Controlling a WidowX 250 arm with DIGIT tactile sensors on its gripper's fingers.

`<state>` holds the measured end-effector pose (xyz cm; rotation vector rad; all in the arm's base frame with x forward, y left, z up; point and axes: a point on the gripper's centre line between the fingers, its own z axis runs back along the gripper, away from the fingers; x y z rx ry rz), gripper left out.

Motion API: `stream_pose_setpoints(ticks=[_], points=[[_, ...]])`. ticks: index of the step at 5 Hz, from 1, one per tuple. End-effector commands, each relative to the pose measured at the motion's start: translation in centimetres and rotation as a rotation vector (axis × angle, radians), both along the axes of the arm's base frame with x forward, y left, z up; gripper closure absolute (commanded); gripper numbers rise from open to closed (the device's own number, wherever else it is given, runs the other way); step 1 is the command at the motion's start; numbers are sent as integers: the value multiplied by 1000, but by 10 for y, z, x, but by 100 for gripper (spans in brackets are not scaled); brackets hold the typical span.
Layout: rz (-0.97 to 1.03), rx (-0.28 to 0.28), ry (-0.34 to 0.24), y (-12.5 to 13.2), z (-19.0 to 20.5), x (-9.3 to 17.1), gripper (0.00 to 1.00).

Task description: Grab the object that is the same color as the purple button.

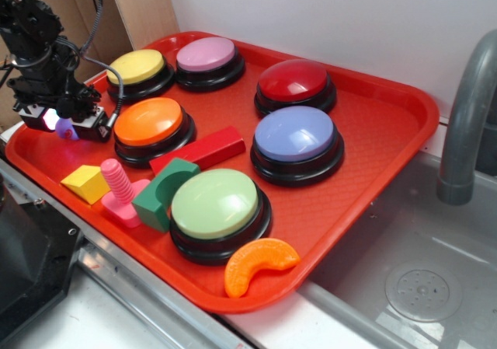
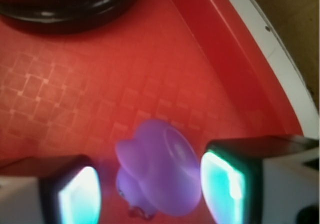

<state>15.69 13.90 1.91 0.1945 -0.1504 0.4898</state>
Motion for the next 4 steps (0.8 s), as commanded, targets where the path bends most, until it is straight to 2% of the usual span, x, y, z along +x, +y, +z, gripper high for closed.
stream_pose_setpoints(ticks=[1, 2, 3, 4], points=[[-5, 14, -30, 10, 11, 0, 100], [-33, 20, -94, 1, 23, 2, 100], [-120, -61, -59, -32, 57, 16, 100], [-220, -172, -32, -73, 92, 29, 100]])
